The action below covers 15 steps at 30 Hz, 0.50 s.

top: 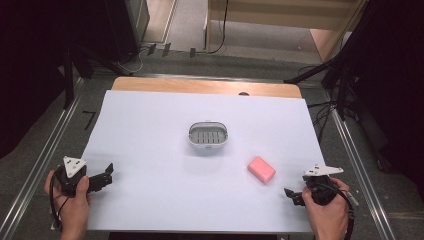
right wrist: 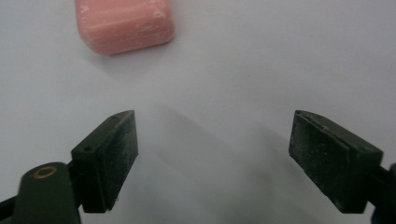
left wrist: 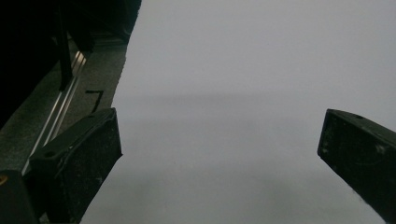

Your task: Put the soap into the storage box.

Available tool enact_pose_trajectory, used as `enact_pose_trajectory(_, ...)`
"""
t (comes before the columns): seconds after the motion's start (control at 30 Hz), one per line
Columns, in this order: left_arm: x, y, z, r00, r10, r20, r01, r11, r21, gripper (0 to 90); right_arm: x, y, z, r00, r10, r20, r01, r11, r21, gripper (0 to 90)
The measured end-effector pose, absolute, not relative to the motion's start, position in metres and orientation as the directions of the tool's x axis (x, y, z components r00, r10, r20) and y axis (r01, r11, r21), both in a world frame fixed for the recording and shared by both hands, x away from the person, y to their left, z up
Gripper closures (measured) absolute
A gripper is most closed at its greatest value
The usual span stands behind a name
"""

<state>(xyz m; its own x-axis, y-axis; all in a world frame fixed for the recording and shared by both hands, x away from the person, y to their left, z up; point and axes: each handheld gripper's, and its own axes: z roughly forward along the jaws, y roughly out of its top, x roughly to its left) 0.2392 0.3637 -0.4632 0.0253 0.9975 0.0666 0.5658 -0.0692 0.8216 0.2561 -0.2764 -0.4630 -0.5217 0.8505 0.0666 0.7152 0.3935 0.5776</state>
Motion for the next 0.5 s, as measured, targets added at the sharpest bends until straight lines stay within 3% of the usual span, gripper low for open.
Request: enact_pose_trajectory(0.5,0.240,0.364,-0.463,0.028,0.998,0.064,0.572,-0.069,0.817,0.1,0.279,-0.233,-0.446,-0.626,0.780,0.005,0.719,0.575,0.390,0.0)
